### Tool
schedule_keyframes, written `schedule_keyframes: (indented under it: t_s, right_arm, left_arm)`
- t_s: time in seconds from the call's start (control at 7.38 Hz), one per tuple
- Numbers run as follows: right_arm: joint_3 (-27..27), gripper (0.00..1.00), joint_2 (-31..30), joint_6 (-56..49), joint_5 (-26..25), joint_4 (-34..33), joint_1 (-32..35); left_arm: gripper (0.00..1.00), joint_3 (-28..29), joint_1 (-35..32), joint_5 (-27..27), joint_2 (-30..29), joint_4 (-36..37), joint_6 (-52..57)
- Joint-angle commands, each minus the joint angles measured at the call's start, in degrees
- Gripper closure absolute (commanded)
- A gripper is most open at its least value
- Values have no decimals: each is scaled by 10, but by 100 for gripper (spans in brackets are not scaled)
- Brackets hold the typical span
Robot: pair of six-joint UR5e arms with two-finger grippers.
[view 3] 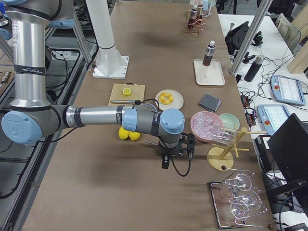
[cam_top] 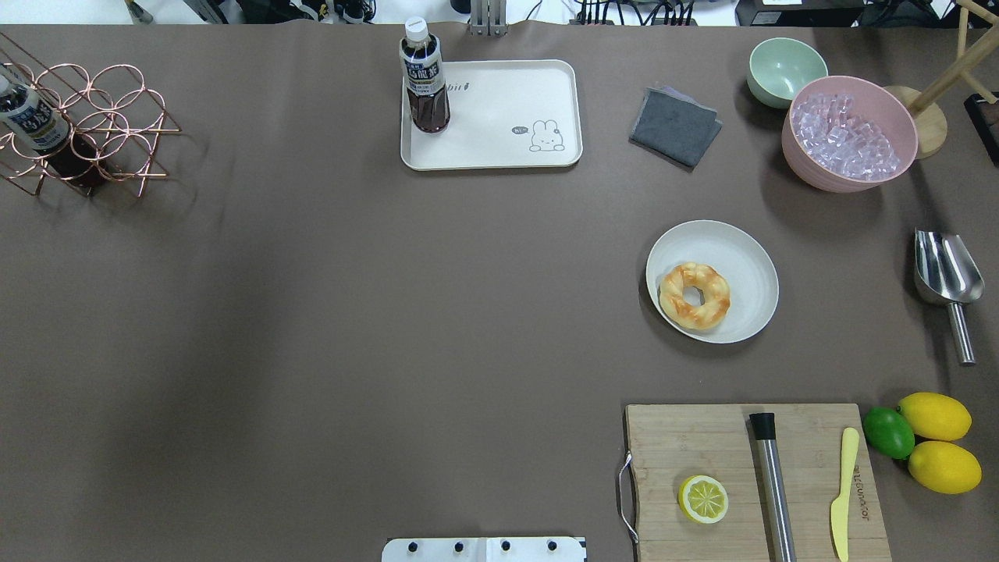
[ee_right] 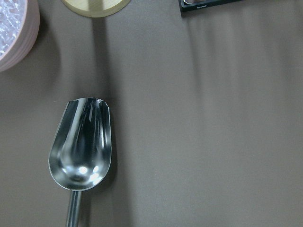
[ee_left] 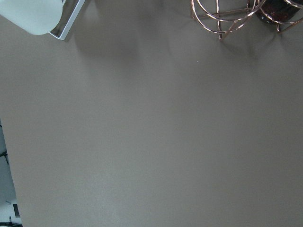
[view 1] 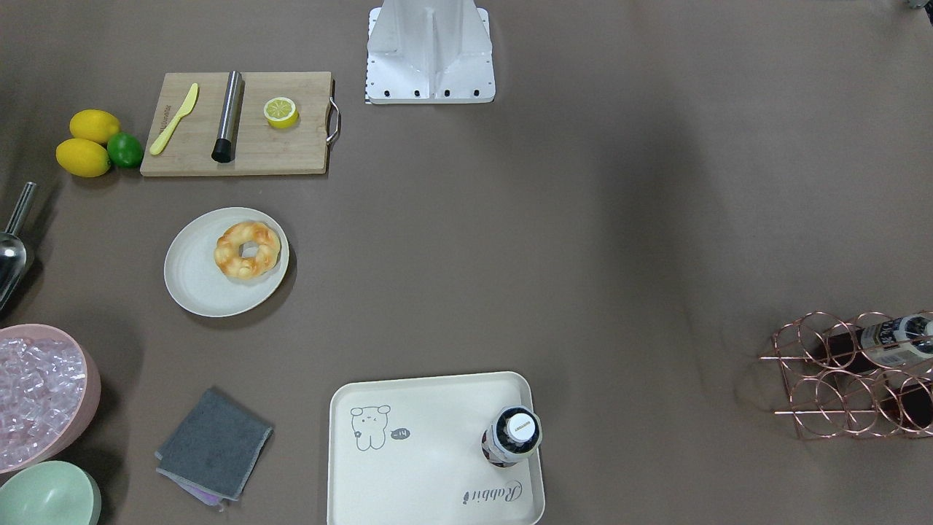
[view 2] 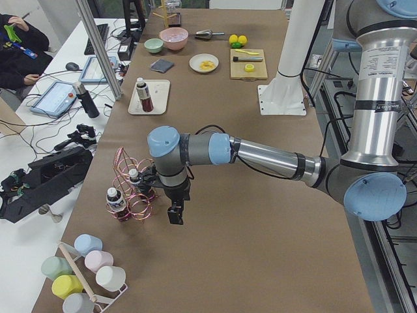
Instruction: Place donut on tray
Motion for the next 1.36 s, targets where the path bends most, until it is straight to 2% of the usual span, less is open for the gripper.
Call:
schedule_keyframes:
  t_s: [0.0, 0.27, 1.22]
  right_arm:
    - [0, 0, 1, -2, 0, 1, 0]
    - [-7, 0, -5, 1, 3, 31, 0]
    - [7, 0, 3, 6, 6, 35, -18]
  left_arm:
    - [2, -1, 1, 0, 0, 0, 0]
    - [2, -4, 2, 0, 0, 0, -1]
    - [2, 1, 5, 0, 0, 0, -1]
